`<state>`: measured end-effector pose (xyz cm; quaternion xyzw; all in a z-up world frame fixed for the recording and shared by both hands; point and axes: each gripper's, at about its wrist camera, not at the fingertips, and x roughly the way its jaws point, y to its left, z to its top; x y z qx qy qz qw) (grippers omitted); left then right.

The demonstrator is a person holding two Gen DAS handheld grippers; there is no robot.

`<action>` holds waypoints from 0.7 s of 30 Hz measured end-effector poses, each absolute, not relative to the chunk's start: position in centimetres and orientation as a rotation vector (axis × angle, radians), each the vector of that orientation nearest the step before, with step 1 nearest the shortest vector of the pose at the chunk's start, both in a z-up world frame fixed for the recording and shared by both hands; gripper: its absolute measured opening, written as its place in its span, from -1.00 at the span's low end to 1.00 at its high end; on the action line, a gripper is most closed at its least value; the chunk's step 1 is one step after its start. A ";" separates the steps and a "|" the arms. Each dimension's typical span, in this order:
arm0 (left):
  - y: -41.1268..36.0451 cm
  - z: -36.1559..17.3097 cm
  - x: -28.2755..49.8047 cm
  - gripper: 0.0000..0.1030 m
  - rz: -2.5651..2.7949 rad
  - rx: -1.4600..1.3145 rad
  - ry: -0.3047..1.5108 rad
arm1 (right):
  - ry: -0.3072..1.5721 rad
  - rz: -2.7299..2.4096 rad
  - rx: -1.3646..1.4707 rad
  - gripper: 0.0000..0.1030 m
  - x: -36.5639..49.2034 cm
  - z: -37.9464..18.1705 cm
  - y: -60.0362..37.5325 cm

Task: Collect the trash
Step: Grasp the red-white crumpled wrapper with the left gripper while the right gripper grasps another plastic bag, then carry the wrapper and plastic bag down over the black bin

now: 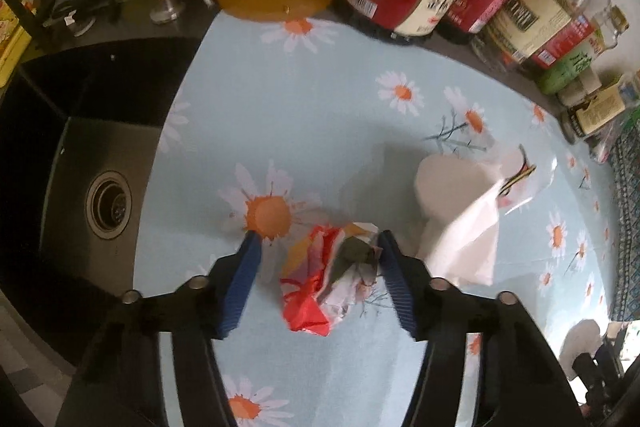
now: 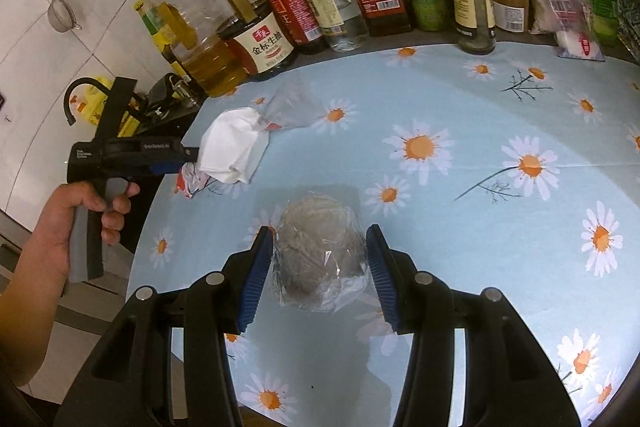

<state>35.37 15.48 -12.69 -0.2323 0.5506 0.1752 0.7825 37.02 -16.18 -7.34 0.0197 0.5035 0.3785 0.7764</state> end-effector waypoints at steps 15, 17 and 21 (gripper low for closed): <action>14.9 -11.8 34.2 -0.18 0.423 -0.519 1.168 | 1.112 0.933 0.026 -0.05 39.0 -7.7 -15.8; 14.8 -11.0 33.6 -0.18 0.438 -0.531 1.152 | 1.116 0.953 0.016 -0.05 39.2 -7.6 -15.6; 14.4 -10.1 32.2 -0.18 0.457 -0.544 1.128 | 1.113 0.994 -0.009 -0.05 39.1 -7.3 -15.3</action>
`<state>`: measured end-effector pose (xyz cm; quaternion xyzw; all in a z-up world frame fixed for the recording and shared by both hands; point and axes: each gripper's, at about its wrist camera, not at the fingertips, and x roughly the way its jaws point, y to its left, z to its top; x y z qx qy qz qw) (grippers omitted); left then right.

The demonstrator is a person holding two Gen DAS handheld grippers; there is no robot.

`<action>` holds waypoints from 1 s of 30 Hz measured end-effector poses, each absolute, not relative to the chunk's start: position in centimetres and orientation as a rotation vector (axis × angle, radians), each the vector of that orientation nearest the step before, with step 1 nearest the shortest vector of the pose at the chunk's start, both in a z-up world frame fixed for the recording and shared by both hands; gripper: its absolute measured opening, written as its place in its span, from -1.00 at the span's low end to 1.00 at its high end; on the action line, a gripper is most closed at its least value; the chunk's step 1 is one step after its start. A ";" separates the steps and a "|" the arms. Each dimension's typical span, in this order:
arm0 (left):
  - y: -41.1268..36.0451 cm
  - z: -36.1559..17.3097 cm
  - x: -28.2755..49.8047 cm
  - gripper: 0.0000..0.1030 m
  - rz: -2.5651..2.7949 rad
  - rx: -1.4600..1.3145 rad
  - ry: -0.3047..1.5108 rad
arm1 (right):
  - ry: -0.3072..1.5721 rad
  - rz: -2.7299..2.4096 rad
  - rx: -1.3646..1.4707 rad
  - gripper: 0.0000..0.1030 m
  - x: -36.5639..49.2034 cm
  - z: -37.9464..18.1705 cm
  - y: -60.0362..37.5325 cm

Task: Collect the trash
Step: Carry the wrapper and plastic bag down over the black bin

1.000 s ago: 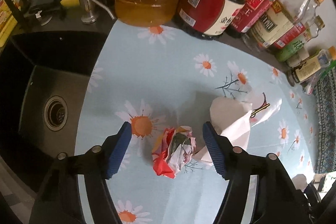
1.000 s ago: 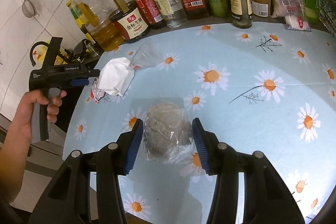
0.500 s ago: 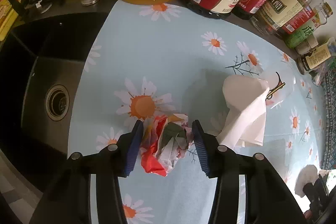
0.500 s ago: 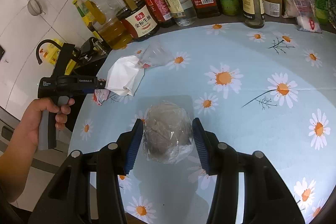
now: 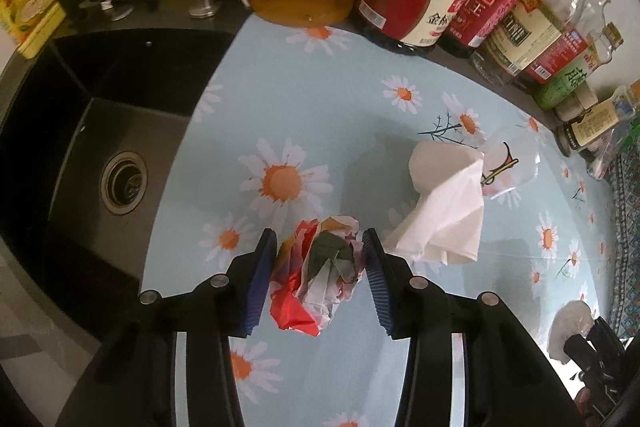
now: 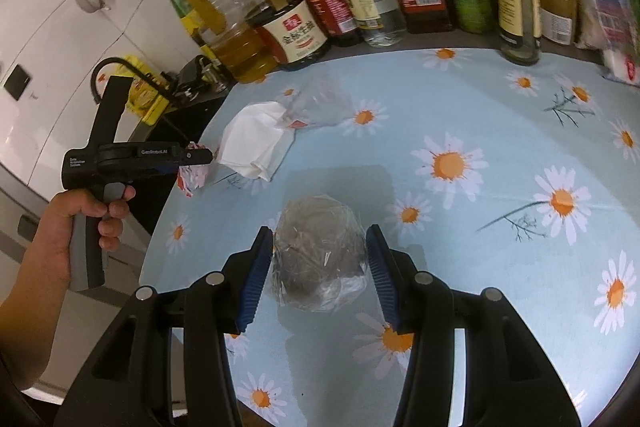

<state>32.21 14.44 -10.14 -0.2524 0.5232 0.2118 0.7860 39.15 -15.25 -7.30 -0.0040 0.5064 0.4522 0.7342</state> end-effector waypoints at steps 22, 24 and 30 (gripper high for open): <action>8.2 -9.1 16.8 -0.18 0.228 -0.534 1.066 | 1.125 0.968 -0.086 -0.05 23.6 -6.9 -11.8; 7.9 -9.2 15.4 -0.18 0.208 -0.534 1.063 | 1.128 0.957 -0.095 -0.05 21.9 -7.1 -11.8; 7.2 -9.9 11.8 -0.18 0.150 -0.544 1.064 | 1.139 0.925 -0.101 -0.05 17.4 -7.6 -11.7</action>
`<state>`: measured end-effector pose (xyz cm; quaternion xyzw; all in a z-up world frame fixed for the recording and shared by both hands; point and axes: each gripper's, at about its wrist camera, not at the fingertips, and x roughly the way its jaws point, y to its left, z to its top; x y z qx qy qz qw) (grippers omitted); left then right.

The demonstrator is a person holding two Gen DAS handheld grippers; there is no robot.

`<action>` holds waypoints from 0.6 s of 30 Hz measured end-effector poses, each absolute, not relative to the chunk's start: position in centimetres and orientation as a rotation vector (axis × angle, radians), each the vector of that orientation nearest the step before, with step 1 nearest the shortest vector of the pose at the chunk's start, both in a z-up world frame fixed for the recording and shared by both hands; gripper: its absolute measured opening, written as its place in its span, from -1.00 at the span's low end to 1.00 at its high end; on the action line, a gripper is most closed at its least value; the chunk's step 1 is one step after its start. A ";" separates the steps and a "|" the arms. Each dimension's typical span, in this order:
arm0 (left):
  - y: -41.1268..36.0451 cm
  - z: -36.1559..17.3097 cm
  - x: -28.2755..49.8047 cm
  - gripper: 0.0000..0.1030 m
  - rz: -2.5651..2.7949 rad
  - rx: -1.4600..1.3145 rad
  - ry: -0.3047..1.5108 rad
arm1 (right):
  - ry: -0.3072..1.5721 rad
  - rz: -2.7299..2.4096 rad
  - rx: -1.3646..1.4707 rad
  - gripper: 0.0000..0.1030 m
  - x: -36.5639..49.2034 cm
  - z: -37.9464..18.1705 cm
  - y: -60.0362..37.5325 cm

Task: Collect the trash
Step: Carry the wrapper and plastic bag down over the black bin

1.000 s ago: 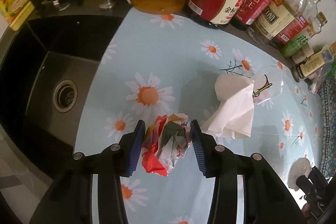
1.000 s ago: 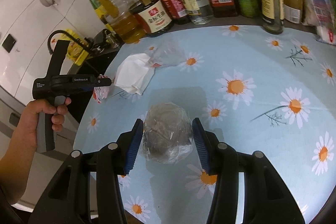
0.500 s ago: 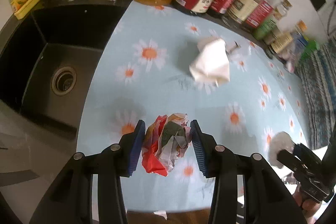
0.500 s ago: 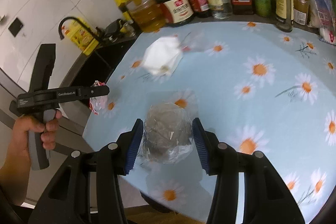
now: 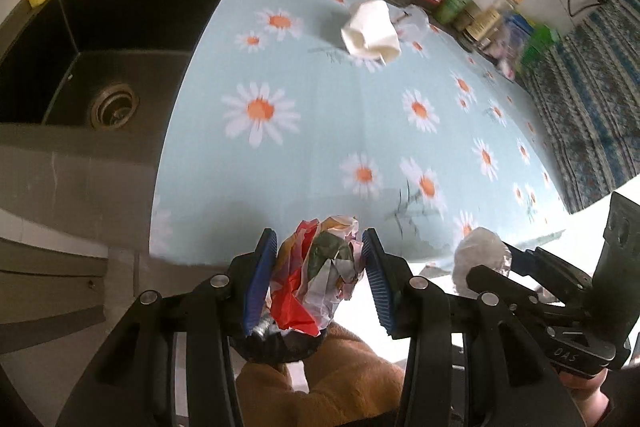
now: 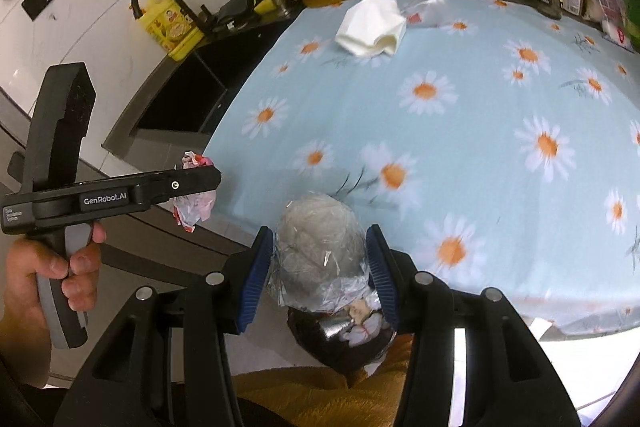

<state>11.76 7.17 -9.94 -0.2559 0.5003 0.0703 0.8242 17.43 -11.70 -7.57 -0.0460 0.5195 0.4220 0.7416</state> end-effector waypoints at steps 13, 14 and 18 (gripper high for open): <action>5.7 -15.1 5.7 -0.18 0.073 -0.601 1.158 | 1.239 0.886 -0.150 -0.05 10.9 -13.5 -11.0; 5.6 -15.6 5.3 -0.17 0.072 -0.604 1.165 | 1.253 0.879 -0.155 -0.05 10.7 -14.2 -11.1; 5.5 -18.5 3.9 -0.17 0.086 -0.616 1.213 | 1.312 0.861 -0.166 -0.05 10.0 -17.6 -11.3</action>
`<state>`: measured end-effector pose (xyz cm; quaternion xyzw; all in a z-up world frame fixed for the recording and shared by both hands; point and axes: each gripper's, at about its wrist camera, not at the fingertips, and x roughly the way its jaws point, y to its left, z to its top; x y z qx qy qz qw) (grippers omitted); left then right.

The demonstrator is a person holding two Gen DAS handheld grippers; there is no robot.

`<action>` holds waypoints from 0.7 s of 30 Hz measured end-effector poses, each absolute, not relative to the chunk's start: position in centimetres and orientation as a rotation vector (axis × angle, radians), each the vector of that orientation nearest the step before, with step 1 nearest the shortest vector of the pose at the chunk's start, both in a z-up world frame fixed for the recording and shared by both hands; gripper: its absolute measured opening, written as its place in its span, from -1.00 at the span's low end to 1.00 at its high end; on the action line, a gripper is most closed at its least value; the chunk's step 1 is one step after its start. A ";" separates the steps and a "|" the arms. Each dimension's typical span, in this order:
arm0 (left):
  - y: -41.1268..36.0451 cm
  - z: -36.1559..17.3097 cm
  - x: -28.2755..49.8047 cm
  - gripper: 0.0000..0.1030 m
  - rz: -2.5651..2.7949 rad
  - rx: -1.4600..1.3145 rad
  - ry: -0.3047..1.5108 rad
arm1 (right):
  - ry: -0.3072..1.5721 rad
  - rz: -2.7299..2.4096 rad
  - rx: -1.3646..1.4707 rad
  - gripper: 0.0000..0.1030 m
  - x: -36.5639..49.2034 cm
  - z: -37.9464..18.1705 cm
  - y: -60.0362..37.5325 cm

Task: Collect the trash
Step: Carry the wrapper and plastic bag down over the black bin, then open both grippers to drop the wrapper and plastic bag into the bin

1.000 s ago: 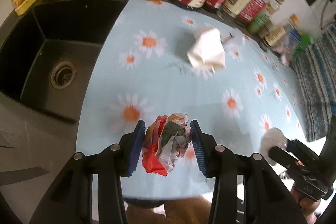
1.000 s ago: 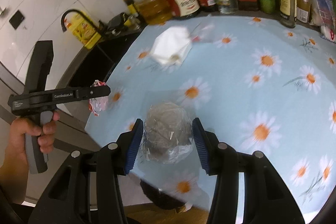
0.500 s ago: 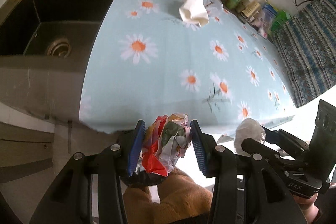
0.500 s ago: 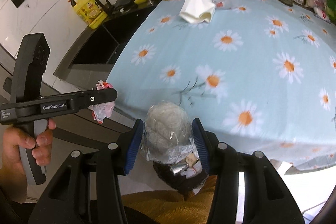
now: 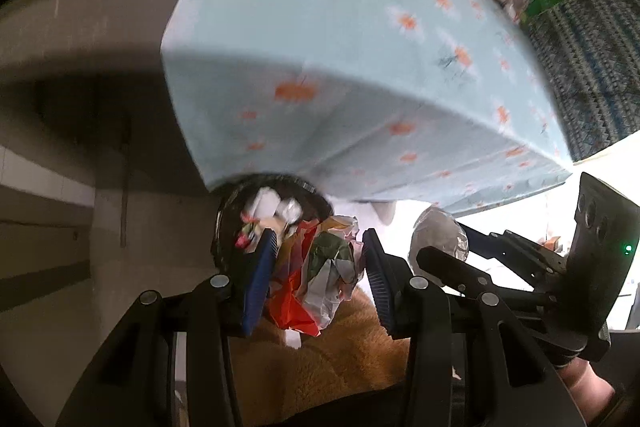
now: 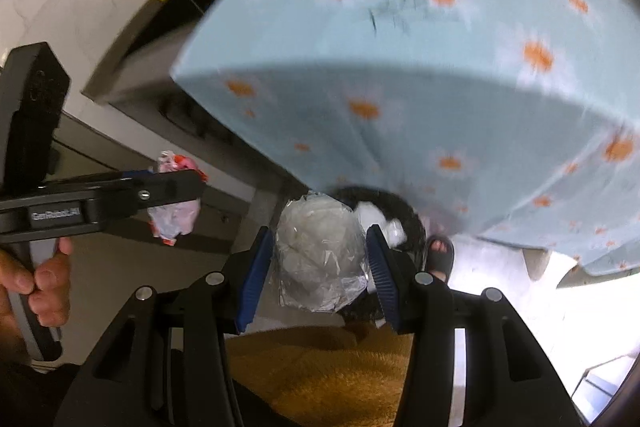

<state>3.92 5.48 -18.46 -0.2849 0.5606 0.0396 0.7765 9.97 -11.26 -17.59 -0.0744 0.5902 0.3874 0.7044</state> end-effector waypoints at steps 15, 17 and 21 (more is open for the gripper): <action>6.2 -28.7 3.2 -0.17 0.140 -0.735 1.339 | 1.478 0.774 -0.121 -0.03 10.1 -26.1 -11.0; 6.1 -29.1 3.3 -0.17 0.130 -0.755 1.343 | 1.478 0.767 -0.116 -0.03 10.2 -26.4 -11.1; 5.9 -28.8 3.8 -0.13 0.129 -0.739 1.338 | 1.475 0.763 -0.087 -0.03 10.6 -26.3 -11.1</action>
